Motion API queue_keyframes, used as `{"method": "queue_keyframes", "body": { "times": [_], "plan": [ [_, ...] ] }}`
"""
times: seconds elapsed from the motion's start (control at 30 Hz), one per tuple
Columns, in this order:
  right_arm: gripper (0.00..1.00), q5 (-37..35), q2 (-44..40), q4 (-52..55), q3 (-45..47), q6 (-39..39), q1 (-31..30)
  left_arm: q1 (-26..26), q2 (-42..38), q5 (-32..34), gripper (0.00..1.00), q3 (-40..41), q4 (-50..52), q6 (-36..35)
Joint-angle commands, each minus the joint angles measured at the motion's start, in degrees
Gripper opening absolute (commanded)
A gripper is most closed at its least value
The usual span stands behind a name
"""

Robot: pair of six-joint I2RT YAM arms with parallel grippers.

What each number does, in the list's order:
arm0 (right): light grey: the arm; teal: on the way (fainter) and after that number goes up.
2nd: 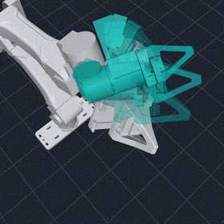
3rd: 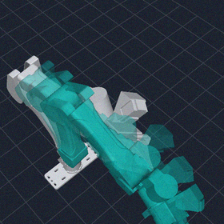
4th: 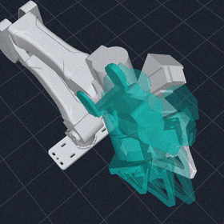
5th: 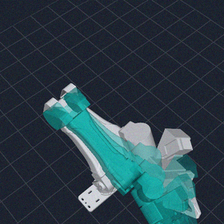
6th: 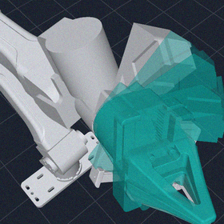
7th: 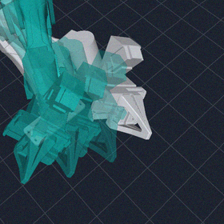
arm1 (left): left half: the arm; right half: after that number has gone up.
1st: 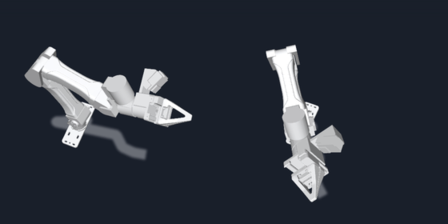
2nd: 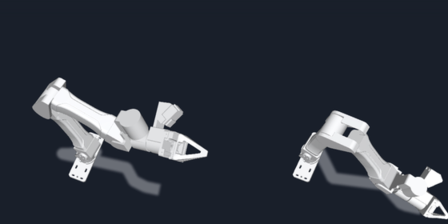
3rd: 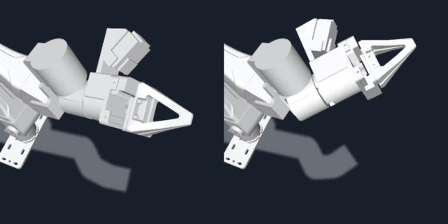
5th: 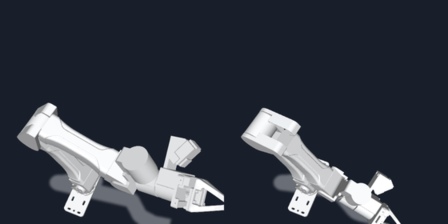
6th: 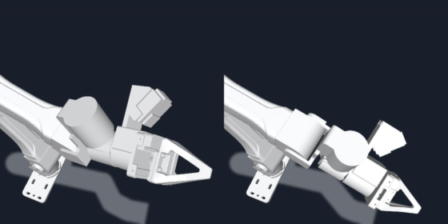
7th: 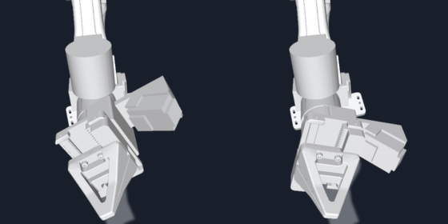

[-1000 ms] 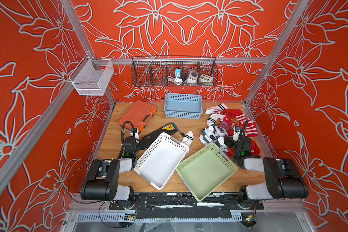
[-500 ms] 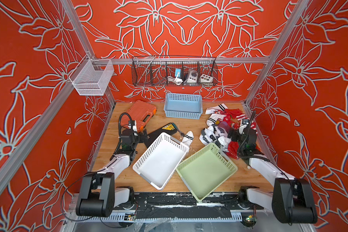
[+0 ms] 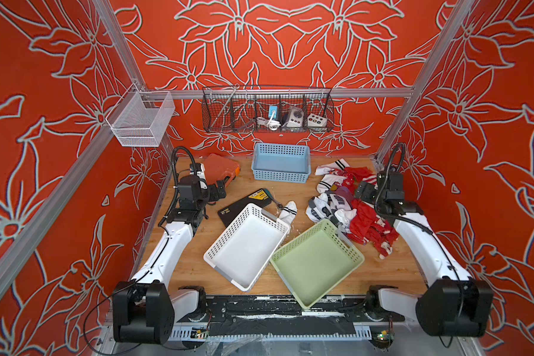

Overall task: Sort the socks into the basket by color
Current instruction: Pick up the sock from the center of the board.

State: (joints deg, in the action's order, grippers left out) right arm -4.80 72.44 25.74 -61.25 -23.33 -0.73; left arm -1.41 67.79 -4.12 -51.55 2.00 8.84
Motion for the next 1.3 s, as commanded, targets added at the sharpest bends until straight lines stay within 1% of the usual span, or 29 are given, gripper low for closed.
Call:
{"method": "queue_keyframes", "body": {
  "times": [0.0,0.1,0.2,0.33,0.43,0.57,0.67,0.93,1.17,1.27],
  "plan": [
    [0.94,8.0,2.8,16.1,-3.7,-0.9,-0.1,0.8,0.2,-2.6,0.99,-5.0,9.3,3.0],
    [0.89,10.6,2.9,17.6,-3.5,-0.9,-0.1,1.5,1.0,-3.5,0.99,-9.0,15.2,4.2],
    [0.85,11.8,4.0,19.5,-3.7,-0.3,-0.5,4.1,1.7,-3.0,0.99,-12.1,20.3,4.7],
    [0.86,10.9,6.1,22.9,-5.2,1.2,-1.9,6.6,1.7,-3.3,0.98,-13.8,23.8,6.9],
    [0.86,9.9,8.3,25.1,-6.3,2.5,-2.6,8.7,2.3,-3.5,0.98,-14.6,25.7,8.0],
    [0.84,9.4,9.9,25.5,-6.6,3.5,-4.1,11.1,3.0,-3.9,0.98,-15.6,26.4,9.3],
    [0.83,8.9,11.6,25.2,-7.0,3.5,-6.1,11.8,3.6,-5.5,0.98,-16.3,26.4,10.6],
    [0.81,7.5,15.6,23.9,-10.1,3.4,-10.2,13.1,5.2,-7.8,0.98,-18.6,27.6,10.6],
    [0.68,7.2,17.8,23.1,-8.9,3.0,-11.2,13.2,5.8,-9.5,0.98,-18.2,27.4,10.8],
    [0.57,6.9,17.6,22.4,-8.1,2.9,-11.3,13.2,6.0,-10.4,0.98,-17.8,26.9,10.9]
  ]
}}
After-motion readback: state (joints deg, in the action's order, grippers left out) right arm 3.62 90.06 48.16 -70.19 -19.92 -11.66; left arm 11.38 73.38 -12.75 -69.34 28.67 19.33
